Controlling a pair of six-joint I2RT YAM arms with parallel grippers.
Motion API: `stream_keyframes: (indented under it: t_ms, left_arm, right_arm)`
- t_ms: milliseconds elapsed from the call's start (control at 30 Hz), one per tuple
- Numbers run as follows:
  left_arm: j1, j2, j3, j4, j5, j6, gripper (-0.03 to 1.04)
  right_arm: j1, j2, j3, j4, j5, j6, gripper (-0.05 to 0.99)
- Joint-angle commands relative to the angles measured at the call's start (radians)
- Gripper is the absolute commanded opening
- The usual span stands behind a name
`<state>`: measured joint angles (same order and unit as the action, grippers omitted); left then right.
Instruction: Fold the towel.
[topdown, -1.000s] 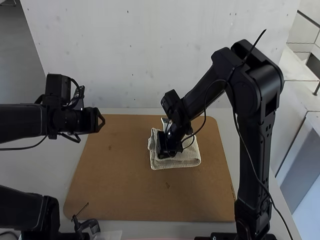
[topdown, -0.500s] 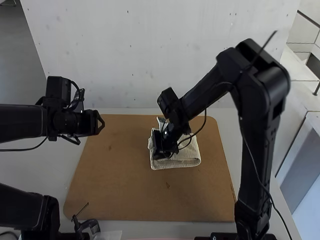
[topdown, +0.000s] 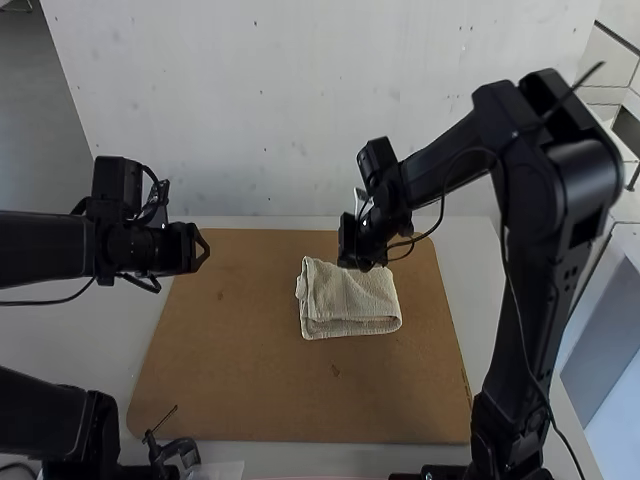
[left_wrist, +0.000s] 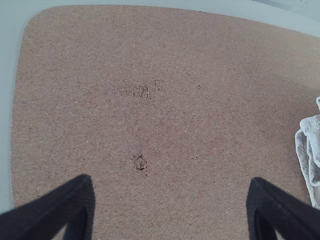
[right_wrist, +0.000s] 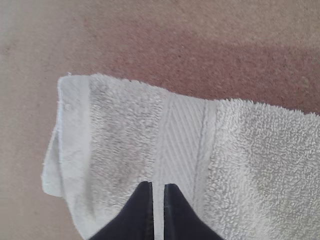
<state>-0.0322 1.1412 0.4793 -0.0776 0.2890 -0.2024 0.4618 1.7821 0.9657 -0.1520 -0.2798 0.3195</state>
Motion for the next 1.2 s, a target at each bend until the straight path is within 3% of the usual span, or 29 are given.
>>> stream_keyframes:
  t_ms: [0, 200, 633, 800, 900, 967, 1033, 1167]
  left_arm:
    - [0.005, 0.019, -0.001, 0.012, 0.015, 0.015, 0.65]
    - [0.006, 0.026, -0.002, 0.012, 0.016, 0.015, 0.65]
    - [0.008, 0.042, -0.005, 0.03, 0.016, 0.015, 0.65]
    - [0.005, 0.04, -0.007, 0.032, 0.016, 0.015, 0.65]
    - [0.005, 0.038, -0.01, 0.032, 0.018, 0.015, 0.65]
    - [0.005, 0.037, -0.011, 0.032, 0.018, 0.015, 0.65]
    - [0.006, 0.031, -0.011, 0.032, 0.018, 0.015, 0.65]
    - [0.008, -0.015, -0.013, 0.032, 0.018, 0.015, 0.65]
  right_arm:
    - [-0.003, 0.051, -0.001, 0.003, 0.018, -0.036, 0.02]
    - [0.038, 0.117, -0.007, 0.006, 0.031, -0.039, 0.02]
    - [0.192, 0.062, -0.048, 0.006, 0.001, 0.01, 0.02]
    - [0.186, 0.051, -0.047, 0.009, 0.002, 0.007, 0.02]
    - [0.172, 0.025, -0.039, 0.008, 0.002, 0.009, 0.13]
    - [0.17, -0.004, -0.036, 0.006, 0.002, 0.01, 0.14]
    - [0.164, -0.026, -0.028, 0.008, 0.002, 0.018, 0.27]
    - [0.121, -0.105, -0.018, 0.04, 0.051, 0.064, 0.33]
